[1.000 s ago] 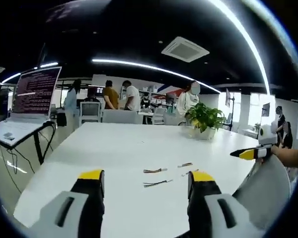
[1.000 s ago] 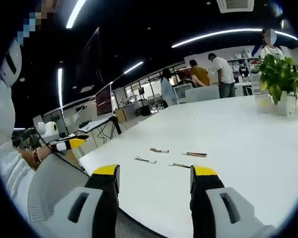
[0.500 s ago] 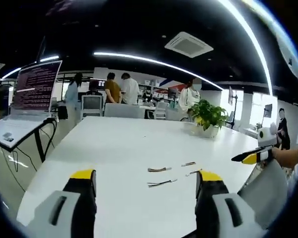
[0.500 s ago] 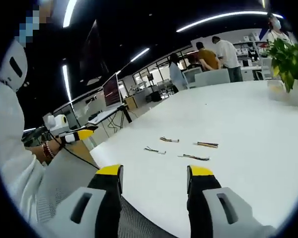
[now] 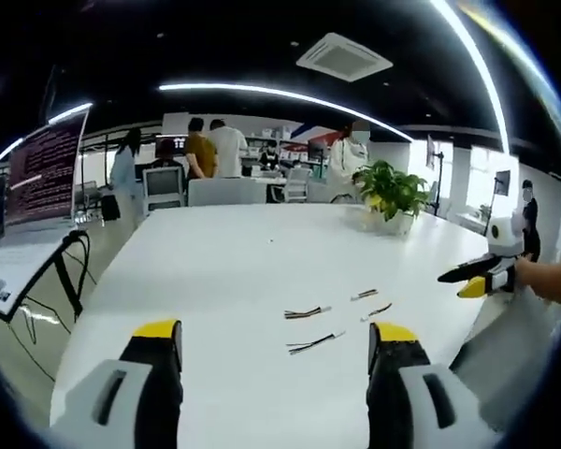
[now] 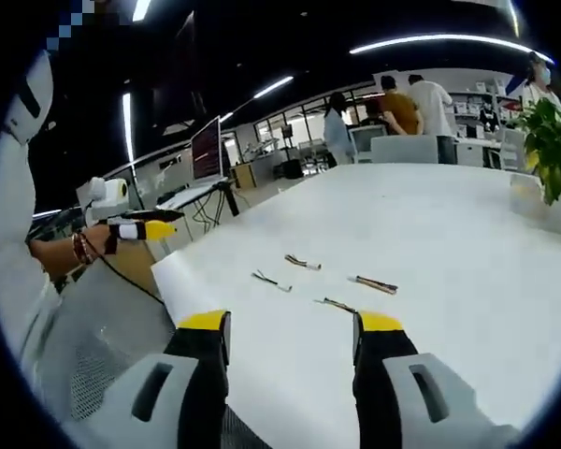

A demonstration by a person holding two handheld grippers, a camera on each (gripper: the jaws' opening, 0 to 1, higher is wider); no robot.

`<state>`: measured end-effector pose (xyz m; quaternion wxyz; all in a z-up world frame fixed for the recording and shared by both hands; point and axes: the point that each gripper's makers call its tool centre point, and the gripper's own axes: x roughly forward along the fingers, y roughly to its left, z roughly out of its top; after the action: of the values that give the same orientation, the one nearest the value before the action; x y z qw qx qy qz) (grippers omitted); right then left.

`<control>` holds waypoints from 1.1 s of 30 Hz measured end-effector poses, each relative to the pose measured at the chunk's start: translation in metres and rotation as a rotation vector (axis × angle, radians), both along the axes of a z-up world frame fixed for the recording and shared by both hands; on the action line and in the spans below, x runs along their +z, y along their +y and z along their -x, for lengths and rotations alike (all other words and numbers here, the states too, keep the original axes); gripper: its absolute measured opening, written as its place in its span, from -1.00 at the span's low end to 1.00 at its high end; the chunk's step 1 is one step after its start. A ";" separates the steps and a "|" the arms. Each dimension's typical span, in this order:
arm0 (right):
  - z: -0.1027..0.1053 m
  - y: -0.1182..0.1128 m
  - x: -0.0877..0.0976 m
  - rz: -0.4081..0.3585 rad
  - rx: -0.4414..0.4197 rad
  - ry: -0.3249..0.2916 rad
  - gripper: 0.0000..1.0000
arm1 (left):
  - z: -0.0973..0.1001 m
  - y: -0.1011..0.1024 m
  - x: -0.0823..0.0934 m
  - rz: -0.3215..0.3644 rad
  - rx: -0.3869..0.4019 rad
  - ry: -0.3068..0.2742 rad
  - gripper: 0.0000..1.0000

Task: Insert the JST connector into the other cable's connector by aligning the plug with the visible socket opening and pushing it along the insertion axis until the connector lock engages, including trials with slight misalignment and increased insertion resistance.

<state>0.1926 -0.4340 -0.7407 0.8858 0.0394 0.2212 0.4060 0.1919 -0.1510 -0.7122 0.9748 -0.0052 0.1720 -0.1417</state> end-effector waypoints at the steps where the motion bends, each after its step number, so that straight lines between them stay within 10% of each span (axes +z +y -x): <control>1: -0.004 -0.001 0.002 -0.006 -0.011 -0.006 0.06 | -0.002 -0.002 -0.002 0.039 -0.005 0.027 0.60; 14: -0.044 -0.005 0.004 0.031 -0.018 -0.054 0.12 | -0.044 -0.002 0.002 0.154 -0.021 -0.015 0.72; 20: -0.054 -0.002 -0.004 0.041 0.011 -0.045 0.15 | -0.052 -0.007 -0.024 0.036 -0.074 0.071 0.88; 33: -0.073 0.009 -0.010 0.046 0.113 -0.039 0.02 | -0.088 -0.034 -0.027 0.056 -0.195 0.045 0.88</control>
<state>0.2656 -0.4253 -0.7505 0.8664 -0.0017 0.2149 0.4508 0.2800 -0.1848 -0.7394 0.9517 -0.0190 0.1895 -0.2408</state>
